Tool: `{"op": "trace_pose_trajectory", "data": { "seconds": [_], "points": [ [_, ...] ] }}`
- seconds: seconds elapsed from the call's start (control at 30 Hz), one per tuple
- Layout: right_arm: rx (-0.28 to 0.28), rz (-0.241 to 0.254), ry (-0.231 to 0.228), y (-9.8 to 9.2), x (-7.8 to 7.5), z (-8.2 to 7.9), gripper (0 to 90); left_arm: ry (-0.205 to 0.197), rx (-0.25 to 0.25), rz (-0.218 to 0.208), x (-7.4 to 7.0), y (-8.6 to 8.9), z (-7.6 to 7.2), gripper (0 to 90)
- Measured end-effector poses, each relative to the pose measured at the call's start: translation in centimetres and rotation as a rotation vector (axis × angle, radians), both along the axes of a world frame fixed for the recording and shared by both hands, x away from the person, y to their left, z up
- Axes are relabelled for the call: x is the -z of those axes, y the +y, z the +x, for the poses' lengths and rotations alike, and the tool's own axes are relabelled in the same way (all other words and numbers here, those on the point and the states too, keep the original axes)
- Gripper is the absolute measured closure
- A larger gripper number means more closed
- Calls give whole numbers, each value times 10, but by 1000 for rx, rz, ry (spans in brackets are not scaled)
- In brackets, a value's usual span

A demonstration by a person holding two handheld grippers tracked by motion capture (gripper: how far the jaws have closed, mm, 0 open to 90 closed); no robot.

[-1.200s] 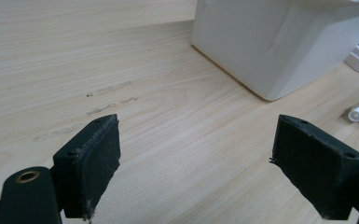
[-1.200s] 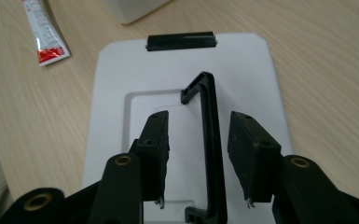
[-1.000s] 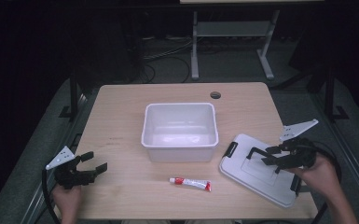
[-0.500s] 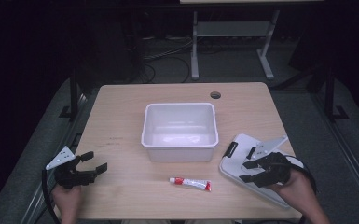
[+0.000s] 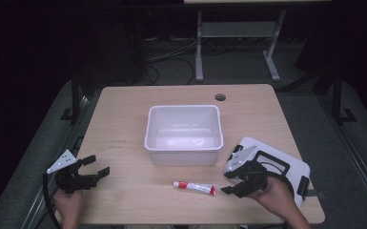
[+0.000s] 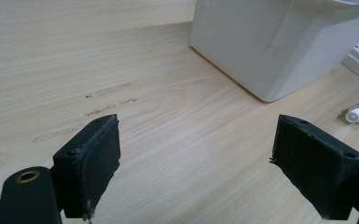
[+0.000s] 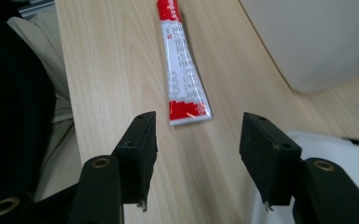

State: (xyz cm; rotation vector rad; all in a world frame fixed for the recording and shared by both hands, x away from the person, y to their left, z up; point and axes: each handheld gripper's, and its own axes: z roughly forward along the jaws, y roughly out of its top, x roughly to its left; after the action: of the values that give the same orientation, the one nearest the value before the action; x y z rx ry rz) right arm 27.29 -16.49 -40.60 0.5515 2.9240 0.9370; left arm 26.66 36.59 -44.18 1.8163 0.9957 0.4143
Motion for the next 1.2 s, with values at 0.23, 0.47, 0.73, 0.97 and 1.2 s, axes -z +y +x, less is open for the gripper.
{"op": "trace_pose_trajectory", "data": {
  "seconds": [0.23,0.47,0.73,0.97,1.2],
  "points": [
    [-50,-15,11,24,8,6,462,-2,0,-2,0,0,0,145],
    [-94,-24,20,47,13,12,468,-2,0,-4,0,0,0,145],
    [-136,-30,20,69,20,17,474,-6,-5,-13,-1,3,-1,145],
    [-172,-40,12,86,26,22,491,-13,-6,-18,-1,3,-1,145],
    [-189,-47,14,96,32,27,521,-6,-4,-12,-1,3,-1,145]
  ]
}}
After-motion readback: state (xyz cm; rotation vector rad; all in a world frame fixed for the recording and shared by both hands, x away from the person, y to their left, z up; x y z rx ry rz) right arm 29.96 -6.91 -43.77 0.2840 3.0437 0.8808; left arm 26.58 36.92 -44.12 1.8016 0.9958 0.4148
